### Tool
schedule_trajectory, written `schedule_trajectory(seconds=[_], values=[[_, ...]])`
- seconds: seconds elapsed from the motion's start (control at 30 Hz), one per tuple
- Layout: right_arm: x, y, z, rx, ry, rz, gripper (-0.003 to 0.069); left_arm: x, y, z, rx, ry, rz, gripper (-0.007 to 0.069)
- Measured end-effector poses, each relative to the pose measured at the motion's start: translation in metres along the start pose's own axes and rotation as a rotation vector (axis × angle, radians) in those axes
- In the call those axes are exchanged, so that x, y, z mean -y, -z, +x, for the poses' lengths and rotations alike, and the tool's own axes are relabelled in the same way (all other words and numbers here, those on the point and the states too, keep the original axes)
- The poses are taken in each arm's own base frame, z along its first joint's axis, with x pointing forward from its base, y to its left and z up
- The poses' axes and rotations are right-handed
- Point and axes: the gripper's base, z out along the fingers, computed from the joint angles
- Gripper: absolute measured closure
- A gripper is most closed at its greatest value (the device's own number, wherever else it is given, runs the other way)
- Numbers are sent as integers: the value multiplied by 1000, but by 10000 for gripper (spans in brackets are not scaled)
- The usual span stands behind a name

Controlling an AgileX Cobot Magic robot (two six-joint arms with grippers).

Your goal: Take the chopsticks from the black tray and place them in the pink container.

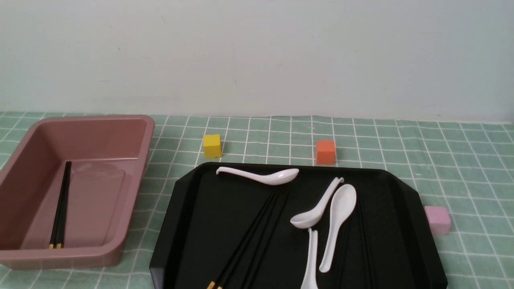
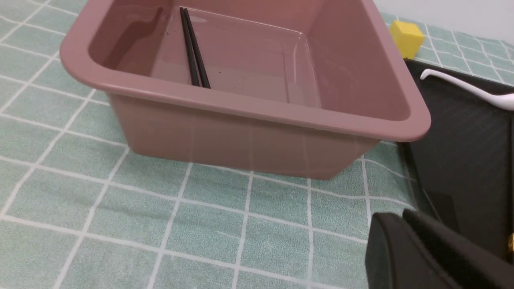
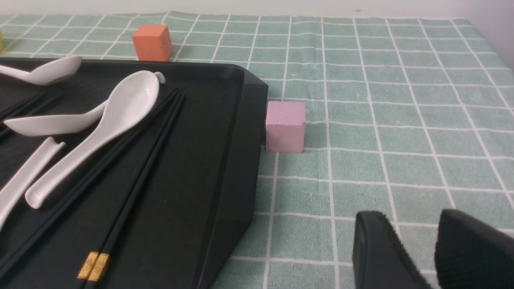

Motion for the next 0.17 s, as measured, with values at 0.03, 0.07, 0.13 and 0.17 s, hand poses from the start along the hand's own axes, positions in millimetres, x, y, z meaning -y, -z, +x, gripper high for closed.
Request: schedule_trajectory(seconds=[0.03,0.07,0.13,0.17], values=[[0,0,0,0,0,0,419,0,0,0,0,0,0,582],[0,0,0,0,0,0,419,0,0,0,0,0,0,581],[0,0,0,0,0,0,419,0,0,0,0,0,0,578],[0,0,0,0,0,0,419,0,0,0,0,0,0,576]])
